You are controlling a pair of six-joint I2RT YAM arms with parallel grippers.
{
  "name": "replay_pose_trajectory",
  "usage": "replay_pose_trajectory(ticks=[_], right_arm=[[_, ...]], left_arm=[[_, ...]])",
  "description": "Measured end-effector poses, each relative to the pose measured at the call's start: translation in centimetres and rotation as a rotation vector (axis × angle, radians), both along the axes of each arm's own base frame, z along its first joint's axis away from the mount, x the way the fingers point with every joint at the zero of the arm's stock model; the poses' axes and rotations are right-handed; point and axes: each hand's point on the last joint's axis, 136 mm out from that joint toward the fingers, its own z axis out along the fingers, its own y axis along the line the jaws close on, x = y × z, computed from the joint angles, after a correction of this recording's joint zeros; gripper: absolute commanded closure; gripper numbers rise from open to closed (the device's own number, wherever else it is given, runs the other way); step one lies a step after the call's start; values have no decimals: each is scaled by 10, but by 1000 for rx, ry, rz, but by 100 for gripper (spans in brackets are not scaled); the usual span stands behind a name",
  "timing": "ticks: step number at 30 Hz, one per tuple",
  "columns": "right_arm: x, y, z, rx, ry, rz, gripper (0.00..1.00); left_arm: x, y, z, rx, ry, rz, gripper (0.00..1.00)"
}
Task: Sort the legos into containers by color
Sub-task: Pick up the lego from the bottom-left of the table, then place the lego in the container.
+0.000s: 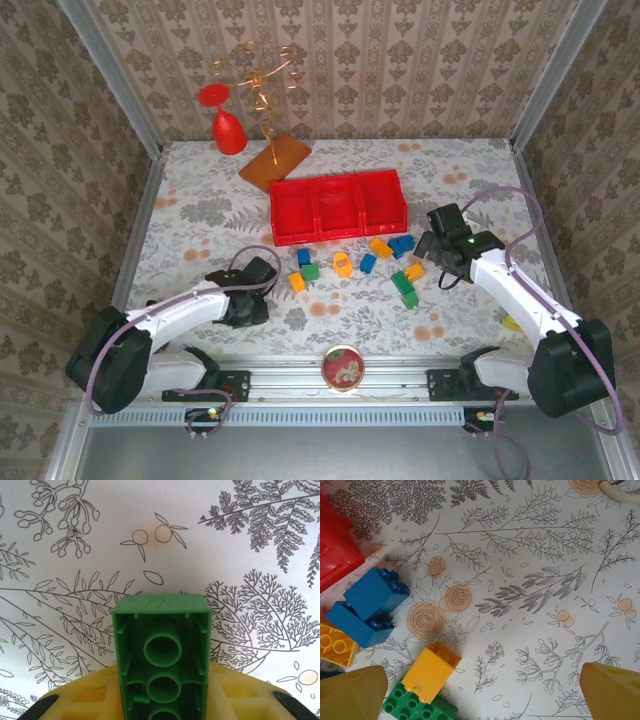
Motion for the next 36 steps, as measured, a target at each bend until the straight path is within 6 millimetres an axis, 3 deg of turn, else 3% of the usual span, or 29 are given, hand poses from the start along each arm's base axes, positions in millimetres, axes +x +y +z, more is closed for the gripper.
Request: replay_pose_trajectory(ticks=[8, 11, 19, 23, 31, 36], right_arm=[[0, 0, 1, 1, -2, 0, 0], [0, 2, 1, 2, -2, 4, 0], [0, 13, 1, 7, -5, 26, 0], [3, 21, 2, 5, -5, 44, 0], [18, 43, 11, 1, -19, 83, 0], [22, 59, 10, -4, -11, 121, 0]], left_arm=[[5, -3, 2, 4, -13, -34, 79], [15, -7, 7, 6, -47, -60, 79], [89, -42, 76, -45, -316, -117, 79], [122, -58, 101, -52, -415, -160, 79], [190, -91, 111, -44, -453, -243, 78], [217, -106, 104, -45, -443, -279, 77]])
